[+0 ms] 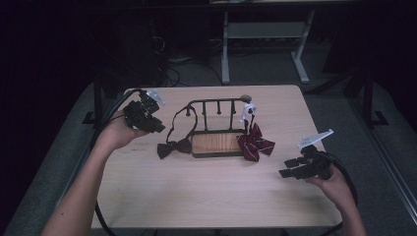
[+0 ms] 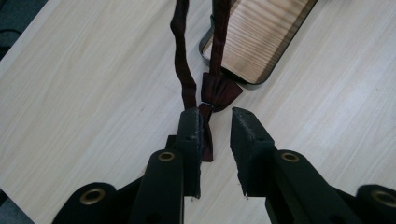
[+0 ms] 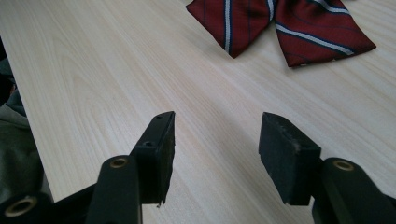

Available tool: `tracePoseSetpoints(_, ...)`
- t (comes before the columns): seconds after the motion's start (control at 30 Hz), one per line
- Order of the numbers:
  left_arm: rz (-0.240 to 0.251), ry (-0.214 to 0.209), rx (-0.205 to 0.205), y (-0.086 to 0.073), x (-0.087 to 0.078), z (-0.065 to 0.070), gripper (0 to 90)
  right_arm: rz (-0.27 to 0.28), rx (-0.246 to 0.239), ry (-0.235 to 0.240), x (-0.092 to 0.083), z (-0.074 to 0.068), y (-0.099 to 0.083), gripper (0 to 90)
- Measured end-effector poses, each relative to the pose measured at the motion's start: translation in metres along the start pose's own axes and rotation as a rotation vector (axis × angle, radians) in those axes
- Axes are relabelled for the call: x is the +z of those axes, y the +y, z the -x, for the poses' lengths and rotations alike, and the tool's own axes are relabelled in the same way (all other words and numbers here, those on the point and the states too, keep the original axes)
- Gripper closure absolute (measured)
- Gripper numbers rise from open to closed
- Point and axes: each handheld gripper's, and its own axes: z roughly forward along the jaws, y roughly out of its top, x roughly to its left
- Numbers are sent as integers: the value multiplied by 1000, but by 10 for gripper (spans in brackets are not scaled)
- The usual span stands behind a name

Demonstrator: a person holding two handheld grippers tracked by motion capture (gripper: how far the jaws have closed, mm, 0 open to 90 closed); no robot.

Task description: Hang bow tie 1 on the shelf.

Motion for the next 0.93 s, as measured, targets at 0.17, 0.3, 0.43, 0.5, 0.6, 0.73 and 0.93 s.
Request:
tracePoseSetpoints(0.17,14,-12,2,-5,1,5,708,0,7,-8,0,1,0,431)
tracePoseSetpoints(0.3,33,-22,0,-12,2,9,683,4,12,-8,0,2,-1,420)
tracePoseSetpoints(0.43,46,-28,-4,-20,3,12,673,4,15,-8,0,2,-1,415)
tracePoseSetpoints(0.5,49,-30,-3,-24,4,14,666,3,17,-9,0,2,-1,412)
tracePoseSetpoints(0.6,61,-35,-10,-30,6,17,657,3,19,-12,1,2,-1,408)
tracePoseSetpoints(0.73,60,-37,-8,-37,10,21,641,-3,19,-15,2,1,0,404)
tracePoseSetpoints(0.93,78,-39,-21,-48,16,25,631,0,17,-18,3,1,0,397)
